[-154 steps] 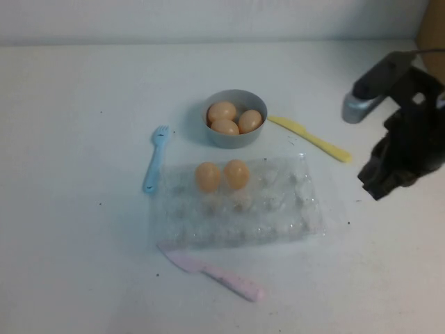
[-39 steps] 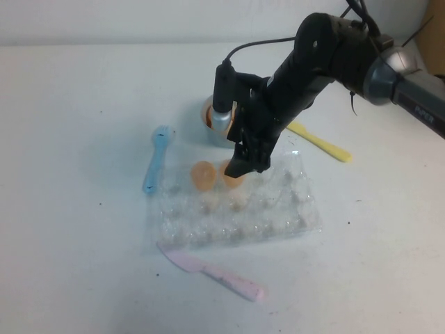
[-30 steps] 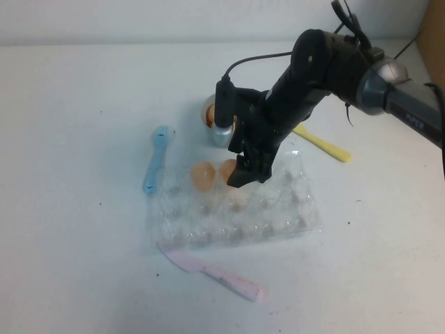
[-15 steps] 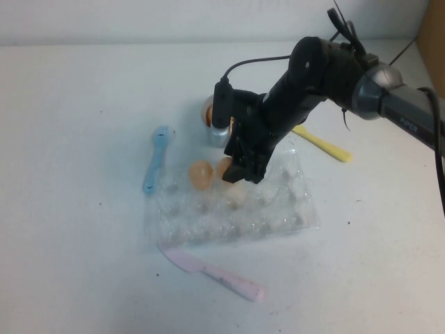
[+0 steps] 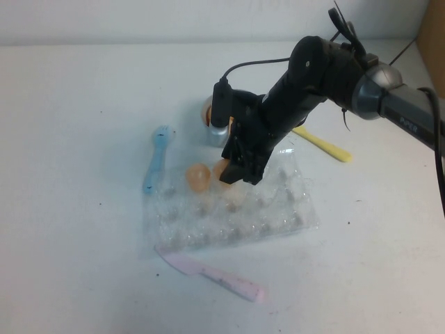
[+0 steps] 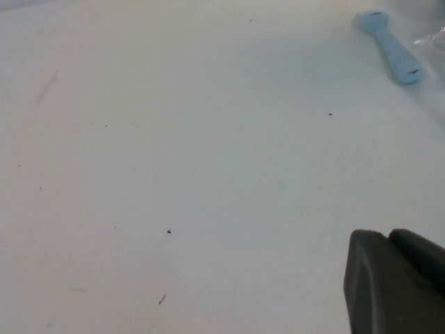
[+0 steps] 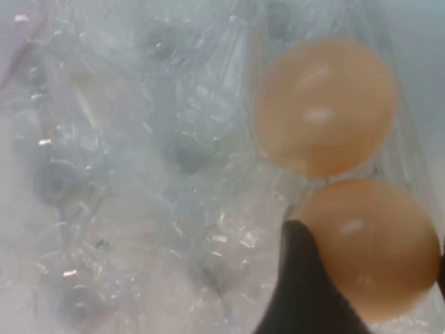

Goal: Take an egg out of the egg box
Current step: Pick up the egg from the plastic box

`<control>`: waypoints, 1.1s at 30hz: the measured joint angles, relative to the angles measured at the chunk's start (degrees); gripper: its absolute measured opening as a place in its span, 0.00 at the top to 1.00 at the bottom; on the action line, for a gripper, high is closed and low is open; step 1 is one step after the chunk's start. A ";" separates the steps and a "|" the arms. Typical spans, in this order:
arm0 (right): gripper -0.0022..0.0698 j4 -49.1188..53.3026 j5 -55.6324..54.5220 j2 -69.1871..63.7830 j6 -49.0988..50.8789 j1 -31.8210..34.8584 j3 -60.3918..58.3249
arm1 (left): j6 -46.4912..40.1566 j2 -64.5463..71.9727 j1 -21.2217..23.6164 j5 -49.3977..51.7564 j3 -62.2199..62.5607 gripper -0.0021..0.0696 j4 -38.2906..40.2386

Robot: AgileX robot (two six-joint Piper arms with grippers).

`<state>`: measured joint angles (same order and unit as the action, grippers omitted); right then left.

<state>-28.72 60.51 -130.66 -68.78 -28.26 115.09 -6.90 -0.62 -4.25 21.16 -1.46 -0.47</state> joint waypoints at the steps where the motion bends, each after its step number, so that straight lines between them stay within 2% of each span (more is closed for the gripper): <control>1: 0.48 -0.25 -0.28 0.00 0.00 0.00 0.00 | 0.00 0.00 0.00 0.00 0.00 0.98 0.00; 3: 0.46 -0.65 -0.93 0.00 0.00 0.00 0.00 | 0.00 0.00 0.00 0.00 0.00 0.98 0.00; 8: 0.33 -0.91 -1.48 0.00 0.00 0.00 0.00 | 0.00 0.00 0.00 0.00 0.00 0.98 0.00; 16: 0.29 -1.13 -0.19 -0.58 0.00 0.00 0.00 | 0.00 0.00 0.00 0.00 0.00 0.98 0.00; 21: 0.32 -1.23 -0.11 -1.04 0.00 0.00 0.00 | 0.00 0.00 0.00 0.00 0.00 0.98 0.00; 24: 0.39 -1.23 -0.67 -1.04 0.00 0.00 0.00 | 0.00 0.00 0.00 0.00 0.00 0.98 0.00; 27: 0.50 -1.34 -1.01 -1.04 0.00 0.00 0.00 | 0.00 0.00 0.00 0.00 0.00 0.98 0.00; 33: 0.50 -1.44 -1.04 -1.04 0.00 0.00 0.00 | 0.00 0.00 0.00 0.00 0.00 0.98 0.00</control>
<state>-30.15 59.47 -131.71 -68.78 -28.26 115.09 -6.90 -0.62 -4.25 21.16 -1.46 -0.47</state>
